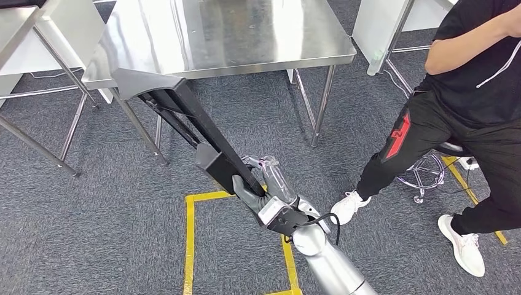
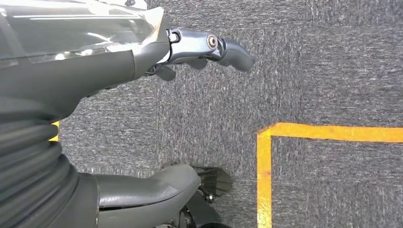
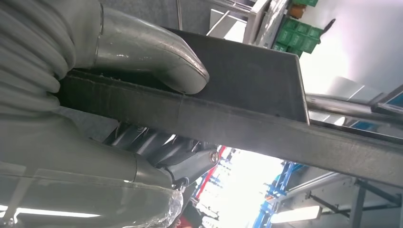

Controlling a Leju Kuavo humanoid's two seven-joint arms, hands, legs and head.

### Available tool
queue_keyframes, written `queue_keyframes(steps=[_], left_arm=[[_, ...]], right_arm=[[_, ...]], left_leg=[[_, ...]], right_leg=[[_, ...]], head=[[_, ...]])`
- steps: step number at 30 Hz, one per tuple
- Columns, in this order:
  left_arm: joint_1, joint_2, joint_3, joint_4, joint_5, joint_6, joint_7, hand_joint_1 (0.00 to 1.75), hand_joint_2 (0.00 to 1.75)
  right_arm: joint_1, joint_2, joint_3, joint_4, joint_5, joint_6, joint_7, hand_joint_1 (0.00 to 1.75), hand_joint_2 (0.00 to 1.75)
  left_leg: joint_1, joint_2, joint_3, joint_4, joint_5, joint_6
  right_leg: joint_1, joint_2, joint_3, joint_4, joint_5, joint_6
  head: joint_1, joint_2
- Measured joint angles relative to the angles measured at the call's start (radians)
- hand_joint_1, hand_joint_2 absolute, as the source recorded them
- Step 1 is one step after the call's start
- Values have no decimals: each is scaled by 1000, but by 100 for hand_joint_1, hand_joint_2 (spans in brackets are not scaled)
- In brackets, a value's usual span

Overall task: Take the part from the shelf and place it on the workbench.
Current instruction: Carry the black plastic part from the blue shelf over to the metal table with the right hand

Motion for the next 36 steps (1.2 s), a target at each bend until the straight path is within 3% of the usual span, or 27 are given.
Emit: queue_keyframes(steps=[2,4,5,6,9,12,15,16,18,20,21,22,24,25,27,31,32,34,36], left_arm=[[-2,0,2,0,0,4,1,0,175],[-2,-2,4,0,0,10,2,0,175],[-1,-3,5,0,0,12,3,0,175],[-1,-4,7,0,0,13,4,0,175],[-1,-6,11,0,0,13,5,0,175],[-1,-6,11,0,0,13,5,0,175],[-4,-5,14,0,0,14,6,0,175],[-4,-5,16,0,0,14,7,0,175],[-6,-7,19,0,-1,14,8,0,175],[-7,-9,20,0,-3,14,10,0,175],[-7,-10,20,0,-4,14,11,0,175],[-6,-11,20,0,-5,13,12,0,175],[-5,-14,20,0,-5,13,13,0,175],[-5,-14,20,0,-6,13,14,0,175],[-6,-14,20,0,-7,13,14,0,175],[-6,-14,20,0,-7,13,15,0,175],[-7,-14,20,0,-7,13,14,0,175],[-6,-14,20,0,-8,13,15,0,175],[-4,-14,20,0,-9,13,15,0,175]], right_arm=[[-1,1,-1,0,0,0,0,175,175],[0,2,-1,0,0,-1,0,175,175],[1,2,-1,0,0,-1,0,175,175],[2,2,-1,0,0,-2,0,175,175],[3,3,-1,0,0,-2,0,175,175],[2,3,-1,0,0,-2,0,175,175],[0,5,-1,-1,0,-3,0,175,175],[-1,6,-1,-1,0,-3,0,175,175],[-2,5,-2,-3,0,-4,0,175,175],[2,2,-2,-3,0,-5,0,175,175],[4,0,-2,-3,0,-5,1,175,175],[5,-2,-2,-3,0,-5,1,175,175],[5,-5,-2,-3,0,-5,1,175,175],[5,-5,-2,-3,0,-5,1,175,175],[4,-6,-2,-3,0,-5,1,175,175],[4,-4,-2,-4,0,-5,1,175,175],[3,-3,-2,-4,0,-5,1,175,175],[3,-2,-2,-4,1,-5,0,175,175],[4,-2,-2,-4,1,-5,1,175,175]], left_leg=[[2,15,-41,84,-42,-5],[1,22,-119,219,-94,-6],[0,23,-151,266,-102,-3],[-2,23,-167,279,-91,3],[-10,23,-142,197,-17,24],[-11,22,-134,177,-4,28],[-31,28,-77,57,37,59],[-36,29,-47,5,49,71],[-35,28,-18,-29,45,77],[-32,23,-2,-40,40,76],[-32,21,1,-39,36,74],[-31,18,6,-39,32,71],[-29,13,18,-34,19,62],[-30,11,22,-30,11,56],[-32,8,26,-23,-2,45],[-26,11,20,-3,-23,27],[-24,14,3,33,-42,21],[-19,18,-64,158,-93,9],[-14,19,-132,257,-111,2]], right_leg=[[5,-1,6,-1,-4,-11],[13,-3,10,-1,-10,-19],[17,-4,12,-1,-12,-23],[22,-4,15,-1,-15,-27],[32,-3,26,-1,-21,-35],[33,-3,27,-1,-22,-36],[36,-5,38,-9,-30,-31],[37,-5,33,6,-41,-26],[36,-5,-17,98,-80,-18],[34,-4,-97,226,-117,-13],[32,-4,-119,249,-114,-6],[29,-4,-122,234,-95,5],[21,-5,-74,105,-23,28],[19,-5,-45,41,6,31],[19,-4,-13,-22,29,19],[16,-1,-2,-25,22,-12],[13,-2,3,-26,19,-18],[12,-3,12,-26,11,-30],[13,-3,19,-26,4,-34]], head=[[0,0],[0,0],[0,0],[0,0],[0,0],[0,0],[0,0],[1,0],[2,0],[2,0],[2,0],[2,0],[2,0],[2,0],[2,0],[0,0],[0,0],[-1,0],[0,0]])
